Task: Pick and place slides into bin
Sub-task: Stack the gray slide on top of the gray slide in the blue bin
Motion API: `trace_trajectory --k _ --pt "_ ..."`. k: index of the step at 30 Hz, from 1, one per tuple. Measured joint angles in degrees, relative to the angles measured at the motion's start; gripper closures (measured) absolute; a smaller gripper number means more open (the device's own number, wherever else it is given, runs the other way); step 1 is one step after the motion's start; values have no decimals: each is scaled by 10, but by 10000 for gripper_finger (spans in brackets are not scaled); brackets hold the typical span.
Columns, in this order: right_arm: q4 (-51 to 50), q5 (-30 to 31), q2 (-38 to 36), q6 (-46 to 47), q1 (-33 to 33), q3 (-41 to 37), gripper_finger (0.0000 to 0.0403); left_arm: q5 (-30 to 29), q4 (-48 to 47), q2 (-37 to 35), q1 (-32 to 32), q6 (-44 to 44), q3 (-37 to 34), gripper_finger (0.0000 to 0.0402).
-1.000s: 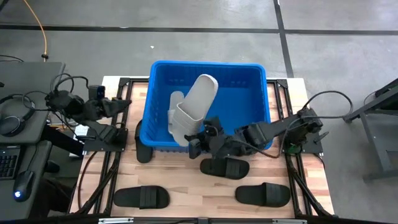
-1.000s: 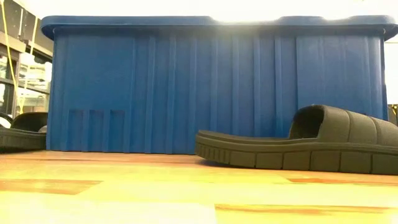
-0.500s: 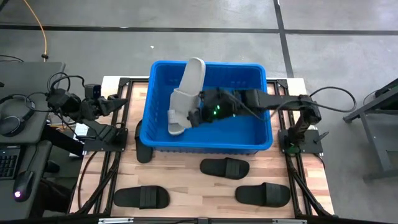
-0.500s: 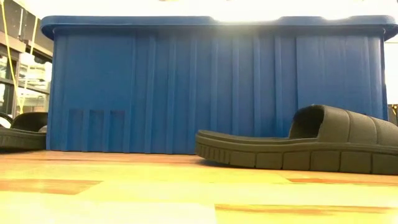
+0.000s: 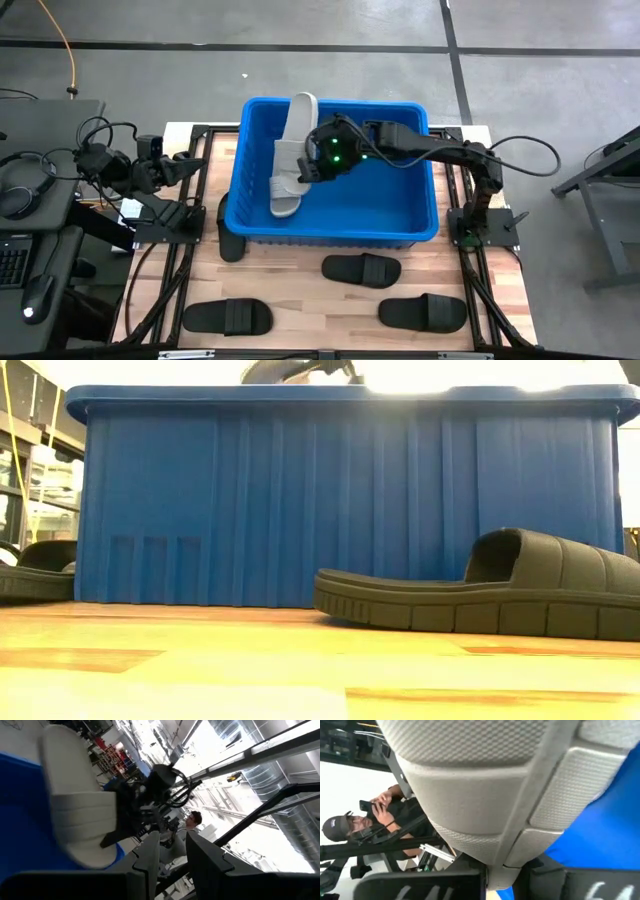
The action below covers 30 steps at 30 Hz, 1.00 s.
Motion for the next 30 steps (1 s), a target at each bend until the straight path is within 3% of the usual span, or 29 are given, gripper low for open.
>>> trace_trajectory --k 8,19,30 --pt "15 -64 55 7 -16 0 383 1 0 0 0 -3 0 314" --pt "47 -217 130 54 -61 0 383 24 0 0 0 -5 0 314" --pt "57 -241 177 96 -71 0 383 38 -4 0 0 -18 0 314"
